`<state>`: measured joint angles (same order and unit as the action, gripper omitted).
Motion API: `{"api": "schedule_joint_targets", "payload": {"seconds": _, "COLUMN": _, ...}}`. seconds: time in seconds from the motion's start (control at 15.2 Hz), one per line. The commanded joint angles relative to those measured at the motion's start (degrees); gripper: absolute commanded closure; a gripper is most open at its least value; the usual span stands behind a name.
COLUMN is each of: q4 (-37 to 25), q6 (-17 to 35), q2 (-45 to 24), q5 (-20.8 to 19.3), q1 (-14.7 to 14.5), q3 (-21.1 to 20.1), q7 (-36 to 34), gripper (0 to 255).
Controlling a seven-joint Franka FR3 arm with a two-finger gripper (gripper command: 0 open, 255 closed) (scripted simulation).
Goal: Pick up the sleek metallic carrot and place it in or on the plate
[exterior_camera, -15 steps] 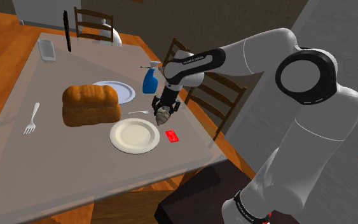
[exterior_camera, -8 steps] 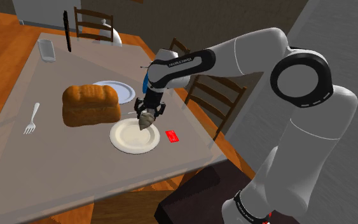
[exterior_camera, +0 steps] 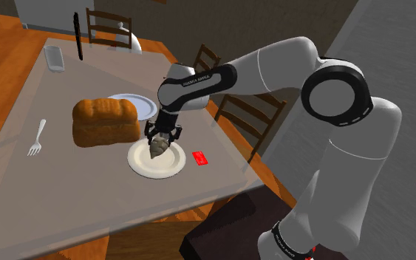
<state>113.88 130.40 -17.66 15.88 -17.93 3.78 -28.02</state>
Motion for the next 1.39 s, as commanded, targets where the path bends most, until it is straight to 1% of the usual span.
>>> {"api": "schedule_joint_targets", "payload": {"seconds": 0.0, "q4": 0.22, "q6": 1.21, "q2": -0.96, "q5": 0.32, "q1": -0.01, "q3": -0.13, "q7": 0.29, "gripper": 255}}
{"api": "schedule_joint_targets", "payload": {"seconds": 0.4, "q4": 0.92, "q6": 4.67, "q2": -3.83, "q5": 1.33, "q1": 0.17, "q3": -0.53, "q7": 1.48, "gripper": 255}}
{"api": "schedule_joint_targets", "payload": {"seconds": 0.92, "q4": 0.92, "q6": 4.67, "q2": -3.83, "q5": 1.33, "q1": 0.17, "q3": -0.54, "q7": 1.48, "gripper": 255}}
{"api": "schedule_joint_targets", "payload": {"seconds": 0.99, "q4": 0.92, "q6": 4.67, "q2": -3.83, "q5": 1.33, "q1": 0.17, "q3": -0.53, "q7": 1.48, "gripper": 0}}
{"api": "schedule_joint_targets", "payload": {"seconds": 1.32, "q4": 0.92, "q6": 4.67, "q2": -3.83, "q5": 1.33, "q1": 0.17, "q3": -0.53, "q7": 1.48, "gripper": 0}}
